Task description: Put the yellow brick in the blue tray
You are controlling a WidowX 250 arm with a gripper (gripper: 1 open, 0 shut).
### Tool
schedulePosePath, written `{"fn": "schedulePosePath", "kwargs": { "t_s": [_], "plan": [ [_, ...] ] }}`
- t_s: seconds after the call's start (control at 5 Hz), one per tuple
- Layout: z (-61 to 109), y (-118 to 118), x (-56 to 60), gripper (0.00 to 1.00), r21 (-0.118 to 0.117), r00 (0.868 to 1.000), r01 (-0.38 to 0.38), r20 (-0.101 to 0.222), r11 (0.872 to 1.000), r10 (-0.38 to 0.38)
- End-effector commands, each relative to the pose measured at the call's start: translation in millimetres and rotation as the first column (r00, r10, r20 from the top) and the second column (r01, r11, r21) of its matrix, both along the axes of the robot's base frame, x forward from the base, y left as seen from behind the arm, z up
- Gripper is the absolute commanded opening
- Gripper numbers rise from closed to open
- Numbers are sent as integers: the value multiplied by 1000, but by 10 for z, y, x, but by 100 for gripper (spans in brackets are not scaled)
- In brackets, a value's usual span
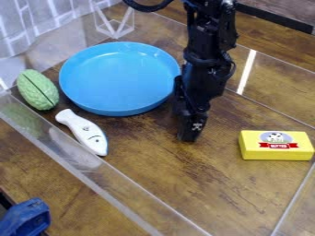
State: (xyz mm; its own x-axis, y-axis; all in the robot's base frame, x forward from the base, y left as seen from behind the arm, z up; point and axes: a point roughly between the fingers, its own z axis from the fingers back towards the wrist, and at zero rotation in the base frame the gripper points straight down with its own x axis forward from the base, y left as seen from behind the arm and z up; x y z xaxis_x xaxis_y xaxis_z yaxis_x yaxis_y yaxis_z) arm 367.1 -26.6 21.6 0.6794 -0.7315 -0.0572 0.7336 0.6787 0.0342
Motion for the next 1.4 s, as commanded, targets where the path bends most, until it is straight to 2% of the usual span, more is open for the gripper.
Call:
{"fn": "schedulePosePath", "kwargs": {
  "t_s": [0.0,0.2,0.4,0.6,1.0,1.2],
  "plan": [
    [15,47,61,100,-9,1000,-13,9,1000,13],
    [-9,31,100,0,-11,1000,-22,5,1000,22],
    [-27,40,115,0,-9,995,-103,-4,995,103],
    [-19,14,108,0,-8,981,-191,-30,982,191],
    [-53,132,96,0,39,997,-62,-36,997,63],
    [127,81,55,0,61,999,-17,-42,998,20]
  ]
}}
